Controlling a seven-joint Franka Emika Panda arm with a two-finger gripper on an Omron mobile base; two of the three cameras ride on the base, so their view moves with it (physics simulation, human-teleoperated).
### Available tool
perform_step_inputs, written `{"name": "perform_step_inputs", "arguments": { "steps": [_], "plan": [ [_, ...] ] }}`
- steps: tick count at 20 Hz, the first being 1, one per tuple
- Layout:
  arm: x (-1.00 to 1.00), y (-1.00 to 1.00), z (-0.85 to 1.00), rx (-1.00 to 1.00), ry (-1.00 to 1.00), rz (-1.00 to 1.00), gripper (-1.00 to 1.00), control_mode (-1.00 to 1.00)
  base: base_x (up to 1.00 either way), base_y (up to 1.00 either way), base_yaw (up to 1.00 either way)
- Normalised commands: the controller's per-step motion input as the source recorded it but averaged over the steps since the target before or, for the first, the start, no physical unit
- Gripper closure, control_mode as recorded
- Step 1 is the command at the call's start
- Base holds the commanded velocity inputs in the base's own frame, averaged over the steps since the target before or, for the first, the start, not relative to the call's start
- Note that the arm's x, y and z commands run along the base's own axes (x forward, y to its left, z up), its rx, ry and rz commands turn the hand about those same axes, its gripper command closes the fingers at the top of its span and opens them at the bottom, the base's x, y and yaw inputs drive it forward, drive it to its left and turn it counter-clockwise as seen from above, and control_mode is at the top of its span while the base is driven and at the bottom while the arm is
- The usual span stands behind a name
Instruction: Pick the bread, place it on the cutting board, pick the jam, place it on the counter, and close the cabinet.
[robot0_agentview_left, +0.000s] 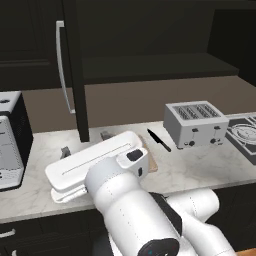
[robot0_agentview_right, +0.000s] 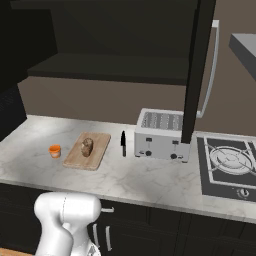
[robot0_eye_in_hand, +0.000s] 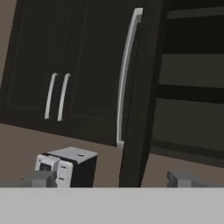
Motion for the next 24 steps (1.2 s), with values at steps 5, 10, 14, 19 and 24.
{"name": "perform_step_inputs", "arguments": {
  "steps": [5,10,14,19,24],
  "plan": [
    [0.00,0.21,0.12,0.00,-0.05,-0.01,-1.00,-1.00,0.00,0.00,0.00],
    [0.00,0.15,0.12,0.00,-0.07,-0.02,-1.00,-1.00,0.00,0.00,0.00],
    [0.00,0.06,0.14,0.00,-0.07,-0.04,-1.00,-1.00,0.00,0.00,0.00],
    [0.00,0.00,0.10,0.01,-0.06,-0.06,-1.00,-1.00,0.00,0.00,0.00],
    [0.00,0.00,0.06,0.03,-0.05,-0.08,-1.00,-1.00,0.00,0.00,0.00]
  ]
}}
